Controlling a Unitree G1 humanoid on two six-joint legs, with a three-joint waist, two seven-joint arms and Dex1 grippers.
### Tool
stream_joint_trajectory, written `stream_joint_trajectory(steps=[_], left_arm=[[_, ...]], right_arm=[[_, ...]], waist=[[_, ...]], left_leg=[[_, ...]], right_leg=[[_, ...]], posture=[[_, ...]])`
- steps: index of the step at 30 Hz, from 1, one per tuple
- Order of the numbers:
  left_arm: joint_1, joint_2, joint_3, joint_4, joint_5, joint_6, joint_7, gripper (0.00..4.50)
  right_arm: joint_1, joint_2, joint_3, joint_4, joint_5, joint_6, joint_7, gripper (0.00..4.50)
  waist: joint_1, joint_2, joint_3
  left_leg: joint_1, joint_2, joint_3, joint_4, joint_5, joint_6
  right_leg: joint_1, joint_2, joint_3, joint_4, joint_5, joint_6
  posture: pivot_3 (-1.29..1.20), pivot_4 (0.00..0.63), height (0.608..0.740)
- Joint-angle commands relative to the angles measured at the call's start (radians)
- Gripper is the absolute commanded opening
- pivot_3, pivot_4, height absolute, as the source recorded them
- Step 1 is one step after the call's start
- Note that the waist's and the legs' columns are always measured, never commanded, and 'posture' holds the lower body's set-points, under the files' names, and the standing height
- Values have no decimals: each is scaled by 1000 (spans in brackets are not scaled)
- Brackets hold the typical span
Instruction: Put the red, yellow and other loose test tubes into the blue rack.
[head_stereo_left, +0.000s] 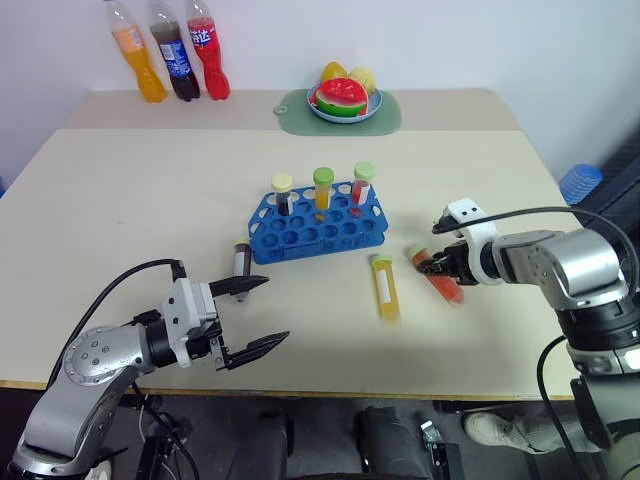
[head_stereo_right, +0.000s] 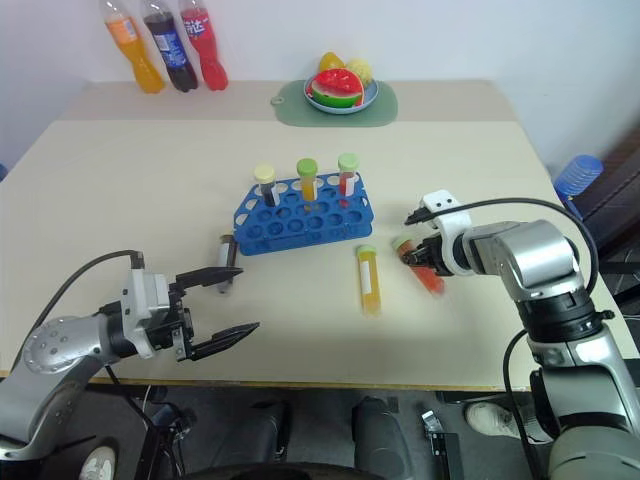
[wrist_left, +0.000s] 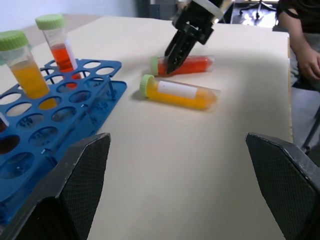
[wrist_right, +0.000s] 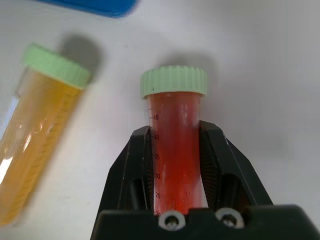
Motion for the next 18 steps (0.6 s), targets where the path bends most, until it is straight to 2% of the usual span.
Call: stream_joint_trajectory(steps=[1, 3, 9, 13, 18], left_arm=[[27, -20, 50, -14, -18, 3, 43, 4500], [51, -38, 74, -16, -18, 3, 74, 4500], [83, -74, 97, -14, -20, 4, 119, 4500], [85, -92, 92, 1, -17, 0, 130, 4500], [72, -109, 91, 16, -6, -10, 144, 4500]], right_arm=[[37, 108, -178, -61, 37, -344, 18, 771], [88, 162, -235, -94, 50, -490, 42, 771], [185, 267, -286, -186, 127, -665, 84, 771], [203, 350, -258, -183, 158, -766, 112, 771], [183, 450, -186, -93, 114, -916, 137, 771]], waist=[[-14, 1, 0], [-15, 2, 1], [-12, 2, 1], [-16, 2, 1], [-15, 2, 1]], left_leg=[[0, 0, 0, 1, 0, 0], [0, 1, 0, 1, 0, 0], [0, 1, -2, 1, 0, 0], [0, 1, -2, 2, 0, 0], [1, 1, -2, 2, 0, 0]], right_leg=[[0, 0, 0, 1, 0, 0], [0, 1, 0, 2, 0, 0], [0, 1, 0, 2, 0, 0], [0, 1, 0, 3, 0, 0], [0, 1, 0, 4, 0, 0]], posture=[[0, 150, 740], [0, 150, 740], [0, 150, 740], [0, 150, 740], [0, 150, 740]])
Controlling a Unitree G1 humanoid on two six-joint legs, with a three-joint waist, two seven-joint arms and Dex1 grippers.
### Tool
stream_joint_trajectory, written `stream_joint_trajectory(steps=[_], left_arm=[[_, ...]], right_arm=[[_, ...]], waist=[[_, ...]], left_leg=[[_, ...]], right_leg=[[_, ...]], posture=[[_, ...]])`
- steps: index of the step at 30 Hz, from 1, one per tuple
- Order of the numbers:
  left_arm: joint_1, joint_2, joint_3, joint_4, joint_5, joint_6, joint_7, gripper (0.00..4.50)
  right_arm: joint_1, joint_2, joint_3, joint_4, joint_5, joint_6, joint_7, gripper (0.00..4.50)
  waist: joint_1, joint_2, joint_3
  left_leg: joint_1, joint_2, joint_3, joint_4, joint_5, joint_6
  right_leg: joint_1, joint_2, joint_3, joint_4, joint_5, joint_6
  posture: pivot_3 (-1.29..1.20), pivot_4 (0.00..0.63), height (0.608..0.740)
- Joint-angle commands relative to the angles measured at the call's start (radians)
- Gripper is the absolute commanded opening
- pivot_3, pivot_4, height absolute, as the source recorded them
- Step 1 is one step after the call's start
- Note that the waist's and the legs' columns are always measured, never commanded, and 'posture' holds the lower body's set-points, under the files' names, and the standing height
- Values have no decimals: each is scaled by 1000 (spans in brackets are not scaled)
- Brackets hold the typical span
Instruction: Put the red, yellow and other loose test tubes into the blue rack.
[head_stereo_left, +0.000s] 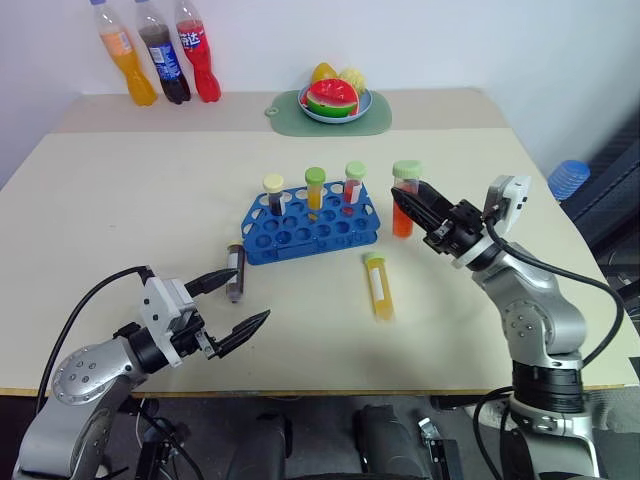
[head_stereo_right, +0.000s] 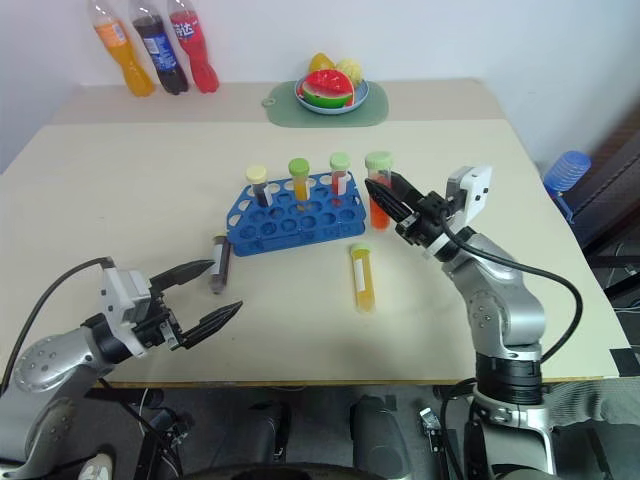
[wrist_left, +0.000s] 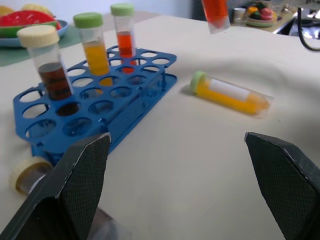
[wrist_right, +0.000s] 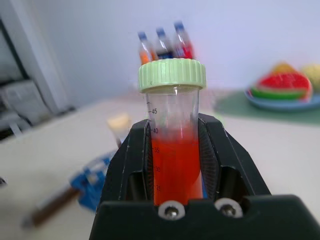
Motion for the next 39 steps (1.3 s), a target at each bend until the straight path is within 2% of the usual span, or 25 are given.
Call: stream_joint_trajectory(steps=[1, 14, 26, 39], left_arm=[[-11, -3, 12, -15, -3, -14, 9, 4500], [-10, -13, -1, -45, -7, -7, 32, 4500], [23, -11, 22, -66, -12, -8, 60, 4500], [47, -7, 42, -85, -15, -7, 76, 4500]], right_arm=[[-30, 49, 40, 47, -21, -115, 25, 771], [-139, 132, 118, 387, -134, -409, 100, 771], [-282, 133, 96, 633, -157, -536, 142, 771], [-351, 137, 66, 905, -189, -683, 179, 771]], waist=[[0, 0, 0], [0, 0, 0], [0, 1, 0], [-1, 1, 0]], left_leg=[[0, 0, 0, 0, 0, 0], [0, 0, 0, 0, 0, 0], [0, 0, 0, 0, 0, 0], [0, 0, 0, 0, 0, 0]], right_leg=[[0, 0, 0, 0, 0, 0], [-1, 0, 0, 1, 0, 0], [-1, 0, 0, 1, 0, 0], [-1, 0, 0, 2, 0, 0]], posture=[[0, 150, 740], [0, 150, 740], [0, 150, 740], [0, 150, 740]])
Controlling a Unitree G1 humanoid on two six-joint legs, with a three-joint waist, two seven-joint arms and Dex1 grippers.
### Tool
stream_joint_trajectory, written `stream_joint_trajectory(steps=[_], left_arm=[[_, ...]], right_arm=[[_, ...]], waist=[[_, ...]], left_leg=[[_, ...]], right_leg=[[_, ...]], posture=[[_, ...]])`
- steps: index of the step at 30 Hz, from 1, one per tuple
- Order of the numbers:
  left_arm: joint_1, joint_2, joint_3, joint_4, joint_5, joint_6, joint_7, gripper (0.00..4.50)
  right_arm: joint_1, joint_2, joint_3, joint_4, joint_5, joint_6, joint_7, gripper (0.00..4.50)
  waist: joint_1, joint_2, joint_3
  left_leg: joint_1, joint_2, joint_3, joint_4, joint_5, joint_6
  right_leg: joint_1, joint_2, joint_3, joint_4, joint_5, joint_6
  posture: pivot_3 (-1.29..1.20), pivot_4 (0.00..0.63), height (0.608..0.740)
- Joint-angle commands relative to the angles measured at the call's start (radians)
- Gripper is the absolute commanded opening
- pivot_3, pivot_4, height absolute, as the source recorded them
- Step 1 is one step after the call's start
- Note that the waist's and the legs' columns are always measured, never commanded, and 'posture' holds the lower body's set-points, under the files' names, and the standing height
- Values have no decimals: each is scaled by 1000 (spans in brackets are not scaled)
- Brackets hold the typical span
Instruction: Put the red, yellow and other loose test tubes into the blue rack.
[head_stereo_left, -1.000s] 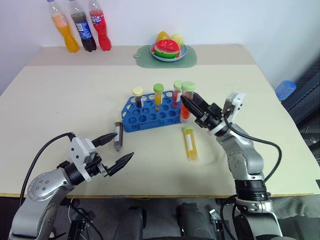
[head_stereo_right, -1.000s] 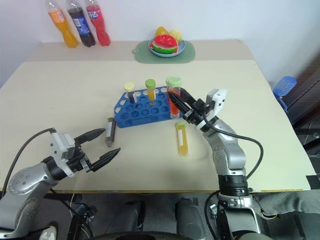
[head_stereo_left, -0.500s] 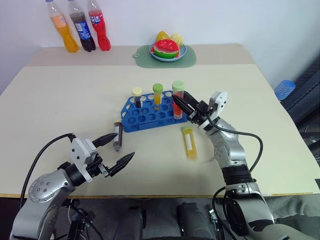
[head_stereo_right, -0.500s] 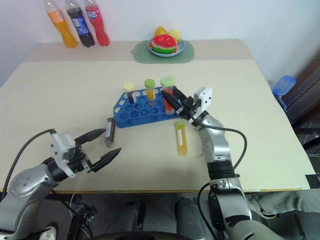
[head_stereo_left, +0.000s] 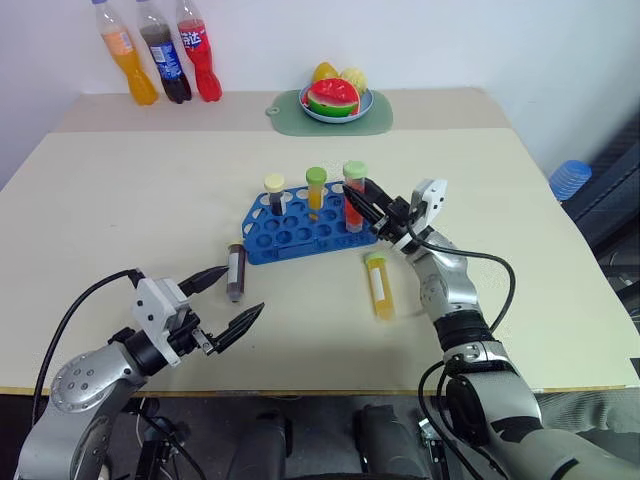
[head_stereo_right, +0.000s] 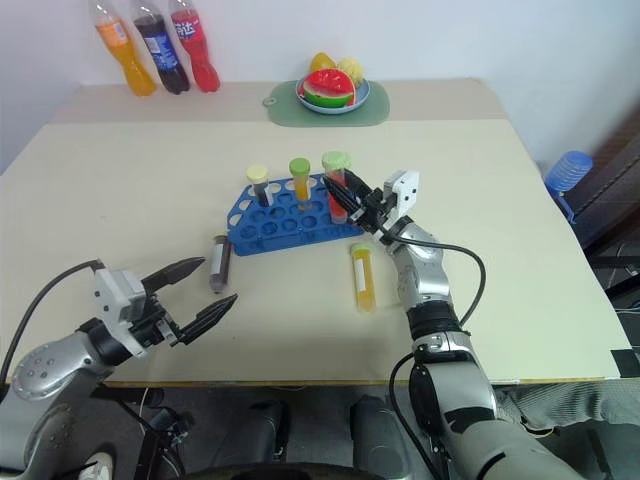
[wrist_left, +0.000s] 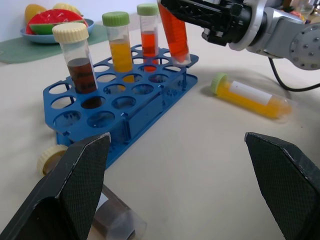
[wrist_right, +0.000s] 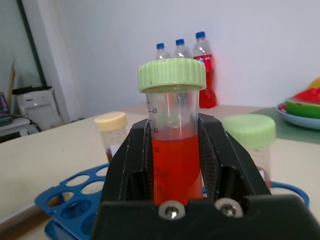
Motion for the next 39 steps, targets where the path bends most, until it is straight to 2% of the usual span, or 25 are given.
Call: stream_joint_trajectory(steps=[1, 9, 19, 30, 36, 38, 39], left_arm=[[7, 3, 29, -41, -15, -6, 2, 4500], [12, 7, 39, -40, -17, -6, 2, 4500], [-3, 9, 34, -29, -15, -7, -1, 4500], [-23, 18, 37, -12, -15, -3, -13, 4500], [-12, 12, 37, -20, -12, -4, -7, 4500], [-12, 11, 33, -21, -12, -3, -5, 4500], [-15, 10, 31, -19, -13, -3, -5, 4500]], right_arm=[[-27, -4, -23, 66, -14, -59, 2, 771], [-42, -24, -48, 125, -21, -96, 10, 771], [49, 1, -17, 26, -25, -78, 13, 771], [-49, 12, -31, 214, -76, -157, -19, 771], [-47, 24, -48, 225, -47, -151, 13, 771], [-37, 29, -56, 204, -24, -140, 39, 1843], [-33, 29, -54, 194, -26, -146, 41, 2183]], waist=[[0, 0, 0], [0, 0, 0], [1, 0, 0], [-3, 0, 0], [-10, 0, 0], [-13, 0, 0], [-14, 0, 0]], left_leg=[[0, 0, 0, 0, 0, 0], [0, 0, 0, 0, 0, 0], [1, 0, 0, 1, 0, 0], [2, 0, 0, 1, 0, 0], [2, 0, 0, 1, 0, -1], [2, 0, 0, 1, 0, -1], [2, 0, 0, 1, 0, -1]], right_leg=[[0, 0, 0, 0, 0, 0], [1, 0, 0, 0, 0, 0], [1, 0, 0, 1, 0, 0], [1, 1, 0, 2, 0, 0], [1, 1, 0, 4, 0, 0], [1, 1, 0, 4, 0, 0], [1, 1, 0, 4, 0, 0]], posture=[[0, 150, 740], [0, 150, 740], [0, 150, 740], [0, 150, 740], [0, 150, 740], [0, 150, 740], [0, 150, 740]])
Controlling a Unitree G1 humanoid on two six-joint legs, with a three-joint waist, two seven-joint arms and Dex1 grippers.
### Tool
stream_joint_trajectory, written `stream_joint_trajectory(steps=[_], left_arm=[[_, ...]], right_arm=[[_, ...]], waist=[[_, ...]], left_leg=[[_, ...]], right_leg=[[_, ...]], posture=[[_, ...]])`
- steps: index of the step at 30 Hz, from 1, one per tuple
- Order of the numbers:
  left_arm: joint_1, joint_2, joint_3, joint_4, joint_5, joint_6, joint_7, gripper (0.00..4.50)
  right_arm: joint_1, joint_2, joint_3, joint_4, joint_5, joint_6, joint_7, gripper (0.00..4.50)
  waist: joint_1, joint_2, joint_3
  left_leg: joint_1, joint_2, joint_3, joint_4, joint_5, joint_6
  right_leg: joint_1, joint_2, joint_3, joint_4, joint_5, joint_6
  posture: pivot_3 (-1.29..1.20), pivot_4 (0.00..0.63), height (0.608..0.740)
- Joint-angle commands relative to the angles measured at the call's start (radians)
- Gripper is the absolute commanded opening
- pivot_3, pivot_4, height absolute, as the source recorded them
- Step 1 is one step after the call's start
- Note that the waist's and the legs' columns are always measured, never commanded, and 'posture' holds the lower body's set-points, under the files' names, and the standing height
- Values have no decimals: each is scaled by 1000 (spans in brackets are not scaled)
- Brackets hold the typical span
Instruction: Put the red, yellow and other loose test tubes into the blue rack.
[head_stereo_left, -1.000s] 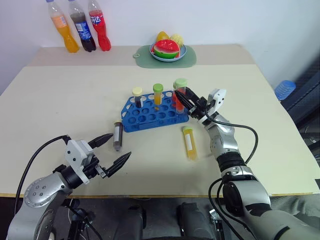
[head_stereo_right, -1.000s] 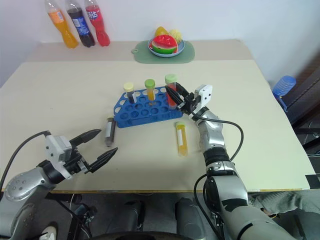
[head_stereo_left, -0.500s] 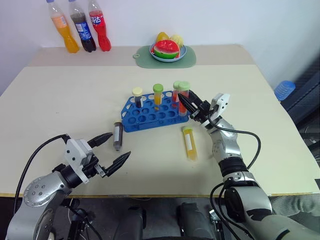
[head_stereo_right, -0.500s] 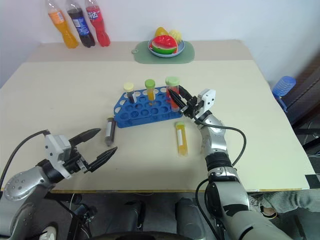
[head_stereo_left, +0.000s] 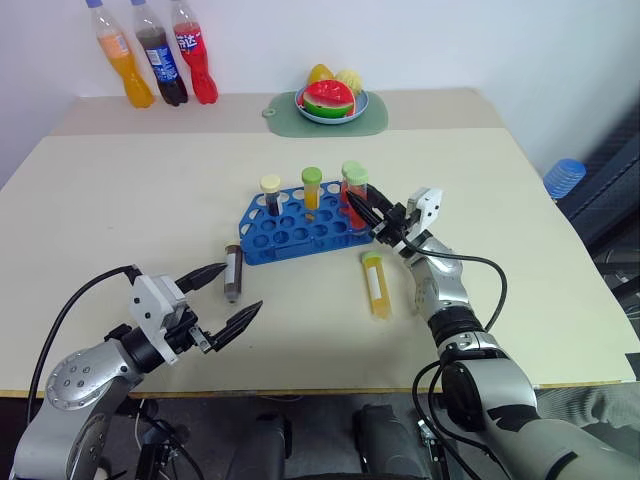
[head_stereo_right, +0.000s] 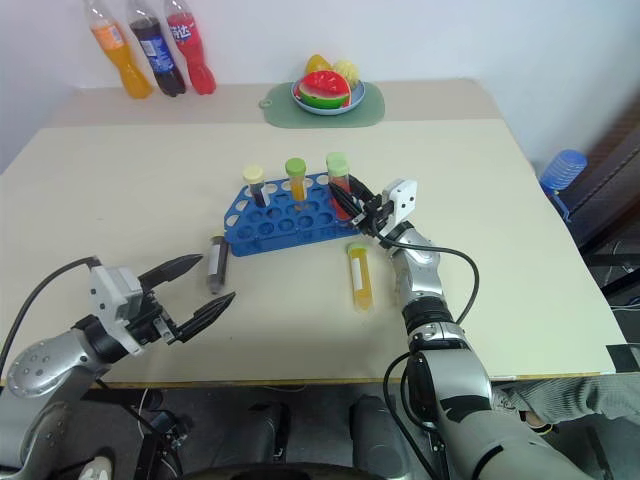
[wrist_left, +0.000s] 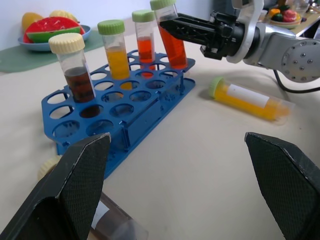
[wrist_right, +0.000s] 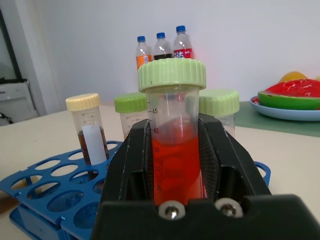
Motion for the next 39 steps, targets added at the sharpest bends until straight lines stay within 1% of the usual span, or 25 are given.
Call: stream_joint_trajectory(steps=[1, 4, 5, 7, 9, 12, 13, 14, 15, 16, 17, 18, 20, 21, 22, 23, 25, 29, 32, 34, 39], left_arm=[[-4, -1, 17, -19, -11, -4, 3, 4500], [-19, -6, 5, -9, -7, -4, 7, 4500], [-26, -8, -2, -7, -5, -3, 10, 4500], [-41, -16, -18, 7, -1, -7, 9, 4500], [-58, -26, -37, 30, 6, -14, 3, 4500], [-101, -41, -76, 77, 19, -28, -15, 4500], [-116, -46, -88, 91, 23, -32, -20, 4500], [-133, -51, -99, 108, 25, -37, -28, 4500], [-154, -58, -114, 133, 27, -41, -39, 4500], [-172, -65, -127, 155, 30, -46, -50, 4500], [-193, -71, -143, 181, 32, -51, -64, 4500], [-208, -77, -154, 198, 36, -55, -72, 4500], [-245, -89, -178, 237, 45, -68, -95, 4500], [-261, -94, -186, 253, 50, -73, -102, 4500], [-273, -99, -193, 265, 55, -78, -106, 4500], [-283, -102, -197, 276, 57, -81, -111, 4500], [-295, -106, -203, 288, 59, -86, -117, 4500], [-295, -107, -207, 304, 62, -96, -131, 4500], [-295, -110, -208, 304, 65, -97, -135, 4500], [-296, -112, -208, 301, 63, -95, -138, 4500], [-283, -95, -214, 272, 35, -87, -199, 4500]], right_arm=[[22, 11, -1, -37, 5, -12, 15, 2664], [39, -9, 11, -89, -60, -54, -79, 4125], [47, -23, 19, -113, -81, -59, -98, 4445], [87, -62, 36, -206, -131, -35, -142, 4445], [136, -108, 60, -329, -170, 50, -173, 4445], [219, -190, 87, -578, -240, 280, -245, 4445], [249, -229, 101, -669, -230, 383, -223, 4445], [280, -302, 118, -790, -240, 556, -193, 4445], [292, -385, 115, -921, -175, 827, -171, 4445], [288, -455, 121, -1020, -136, 1074, -159, 4445], [266, -505, 128, -1097, -103, 1333, -171, 4445], [244, -533, 134, -1146, -76, 1512, -185, 4445], [161, -507, 108, -1211, -13, 1880, -210, 4445], [137, -498, 98, -1230, 23, 1978, -214, 4445], [124, -495, 91, -1238, 54, 2030, -222, 4445], [119, -495, 81, -1232, 97, 2043, -243, 4445], [114, -506, 68, -1223, 183, 2043, -288, 4445], [109, -519, 32, -1158, 416, 2043, -422, 4445], [95, -488, 10, -1084, 604, 2043, -583, 4445], [76, -478, 10, -1042, 704, 2043, -687, 4445], [47, -445, 23, -966, 870, 2043, -926, 4445]], waist=[[-1, 0, 0], [-3, 1, 1], [-3, 1, 1], [1, 1, 1], [5, 1, 1], [13, 1, 1], [15, 1, 1], [15, 1, 1], [12, 1, 1], [13, 4, 2], [27, 8, 5], [36, 9, 5], [33, 6, 4], [30, 6, 4], [28, 6, 4], [28, 6, 4], [31, 6, 4], [39, 5, 4], [39, 5, 5], [37, 5, 5], [37, 5, 5]], left_leg=[[0, 0, 0, 0, 0, 0], [0, 0, 0, 0, 0, 0], [0, 0, 0, 0, 0, 0], [0, 0, 0, 0, 0, 0], [0, -1, 0, 0, 0, 0], [0, -1, 0, 0, 0, 0], [-1, -1, 0, 0, 0, 0], [-1, -1, 0, 0, 0, 0], [-1, -1, 0, 0, 0, 0], [-1, 0, 0, 0, 0, 0], [-1, -1, 0, 0, 0, 0], [-3, -2, -2, 2, 0, 0], [-3, -2, -3, 2, 0, 0], [-2, -1, -3, 1, 0, 0], [-2, 0, -3, 1, 0, 0], [-2, 0, -3, 1, 0, 0], [-3, 0, -2, 0, 0, 0], [-4, -2, -1, 1, 0, 0], [-4, -1, 0, 1, 0, 0], [-4, -1, 0, 1, 0, 0], [-4, -1, 0, 1, 0, 0]], right_leg=[[0, 0, 0, 0, 0, 0], [-1, 0, 0, 0, 0, 0], [-1, 0, 0, 0, 0, 0], [-1, 0, 0, 0, 0, 0], [-1, 0, 0, 0, 0, 0], [-1, -1, 0, 0, 0, 0], [-1, 0, 0, 0, 0, 0], [-1, 0, 0, 1, 0, 0], [-1, 0, 0, 1, 0, 0], [-1, 0, 1, 1, 0, 0], [-1, 0, 1, 0, 0, 0], [-2, -3, 0, 0, 0, 0], [-2, -3, 0, 0, 0, 0], [-2, -1, 0, -1, 0, -1], [-2, 0, 0, -1, 0, -1], [-2, 0, 0, 0, 0, -1], [-1, 0, -1, -2, 0, -1], [-1, -2, -1, -4, 1, -1], [-1, -2, -1, -5, 1, -1], [-1, -2, -1, -5, 1, -1], [-1, -1, -1, -4, 1, -1]], posture=[[0, 150, 740], [0, 150, 740], [0, 150, 740], [0, 150, 740], [0, 150, 740], [0, 150, 740], [0, 150, 740], [0, 150, 740], [0, 150, 740], [0, 150, 740], [0, 150, 740], [0, 150, 740], [0, 150, 740], [0, 150, 740], [0, 150, 740], [0, 150, 740], [0, 150, 740], [0, 150, 740], [0, 150, 740], [0, 150, 740], [0, 150, 740]])
